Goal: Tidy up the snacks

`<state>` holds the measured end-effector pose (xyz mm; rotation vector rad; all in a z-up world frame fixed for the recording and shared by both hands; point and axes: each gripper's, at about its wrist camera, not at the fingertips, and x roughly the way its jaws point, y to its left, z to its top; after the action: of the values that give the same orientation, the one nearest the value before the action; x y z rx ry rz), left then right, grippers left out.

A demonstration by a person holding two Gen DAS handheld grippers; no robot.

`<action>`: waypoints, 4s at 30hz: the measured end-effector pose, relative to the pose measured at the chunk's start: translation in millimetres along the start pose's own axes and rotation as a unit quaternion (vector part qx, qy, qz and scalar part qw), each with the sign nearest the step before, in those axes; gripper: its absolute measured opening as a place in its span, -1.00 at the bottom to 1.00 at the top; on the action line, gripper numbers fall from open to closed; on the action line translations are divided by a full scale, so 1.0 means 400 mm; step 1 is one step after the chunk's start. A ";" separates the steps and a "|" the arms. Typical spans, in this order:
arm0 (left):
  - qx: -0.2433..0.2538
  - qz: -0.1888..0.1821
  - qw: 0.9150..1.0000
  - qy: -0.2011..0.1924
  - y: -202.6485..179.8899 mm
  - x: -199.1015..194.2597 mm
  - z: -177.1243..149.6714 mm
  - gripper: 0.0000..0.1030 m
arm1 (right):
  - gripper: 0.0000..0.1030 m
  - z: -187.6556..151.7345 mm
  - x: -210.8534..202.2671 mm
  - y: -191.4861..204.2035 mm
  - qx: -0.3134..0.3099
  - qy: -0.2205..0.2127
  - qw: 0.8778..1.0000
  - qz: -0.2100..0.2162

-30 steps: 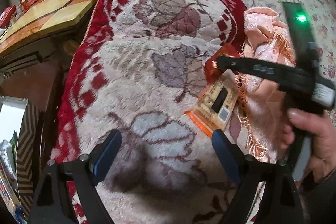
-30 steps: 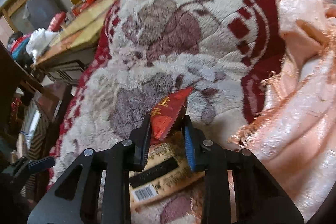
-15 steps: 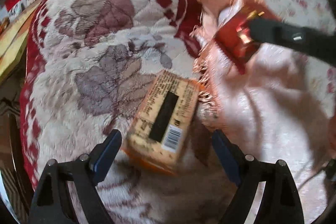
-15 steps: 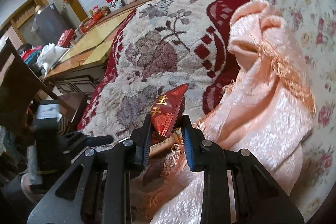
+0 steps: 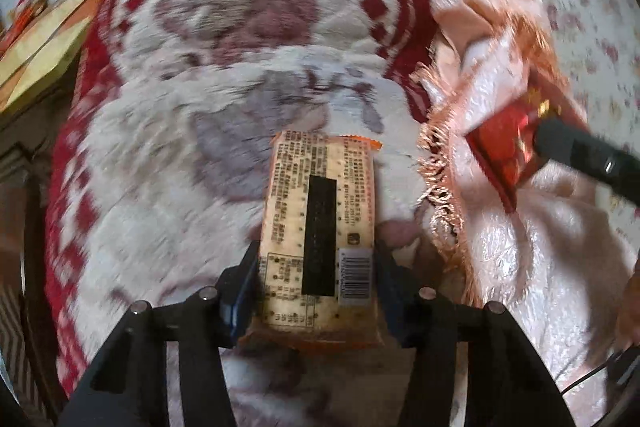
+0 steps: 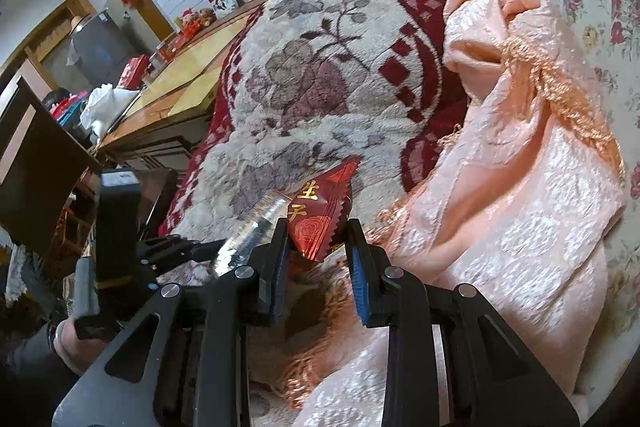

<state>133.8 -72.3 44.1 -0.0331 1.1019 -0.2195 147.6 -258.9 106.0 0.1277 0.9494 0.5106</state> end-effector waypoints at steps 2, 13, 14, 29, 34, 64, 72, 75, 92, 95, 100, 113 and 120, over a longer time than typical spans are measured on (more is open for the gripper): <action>-0.010 0.009 1.000 -0.009 0.021 -0.029 -0.022 0.08 | -0.50 -0.011 0.001 0.014 0.000 0.001 1.000 0.003; -0.078 0.076 0.992 -0.058 0.159 -0.210 -0.155 0.08 | -0.50 -0.098 0.025 0.150 -0.013 0.021 0.999 0.038; -0.080 0.081 0.992 -0.062 0.165 -0.219 -0.165 0.08 | -0.50 -0.110 0.029 0.164 -0.015 0.025 0.999 0.041; -0.134 0.126 0.979 -0.086 0.268 -0.356 -0.343 0.08 | -0.49 -0.208 0.075 0.366 -0.053 0.069 0.993 0.080; -0.149 0.139 0.974 -0.098 0.307 -0.402 -0.386 0.08 | -0.49 -0.222 0.088 0.446 -0.076 0.078 0.990 0.093; -0.279 0.226 0.925 -0.128 0.574 -0.613 -0.624 0.08 | -0.49 -0.274 0.197 0.884 -0.219 0.136 0.949 0.179; -0.304 0.229 0.917 -0.116 0.625 -0.591 -0.657 0.08 | -0.49 -0.288 0.268 0.982 -0.247 0.163 0.936 0.192; -0.309 0.225 0.917 -0.111 0.639 -0.577 -0.658 0.08 | -0.50 -0.292 0.302 1.011 -0.256 0.173 0.932 0.190; -0.318 0.240 0.911 -0.108 0.652 -0.548 -0.642 0.29 | -0.26 -0.263 0.357 1.045 -0.242 0.167 0.939 0.177; -0.317 0.245 0.909 -0.116 0.640 -0.560 -0.639 0.46 | -0.26 -0.255 0.319 1.024 -0.230 0.155 0.944 0.181; -0.307 0.256 0.907 -0.132 0.595 -0.578 -0.634 0.67 | -0.26 -0.269 0.249 0.988 -0.237 0.108 0.955 0.142; -0.282 0.279 0.902 -0.170 0.494 -0.614 -0.631 0.91 | 0.15 -0.326 0.123 0.876 -0.210 0.006 0.975 0.070; -0.284 0.283 0.898 -0.181 0.478 -0.640 -0.643 0.91 | 0.15 -0.340 0.093 0.870 -0.212 0.002 0.975 0.074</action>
<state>-174.8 184.9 127.1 -0.2614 0.7298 0.6190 -69.6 47.4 111.4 -0.1897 0.8195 0.8401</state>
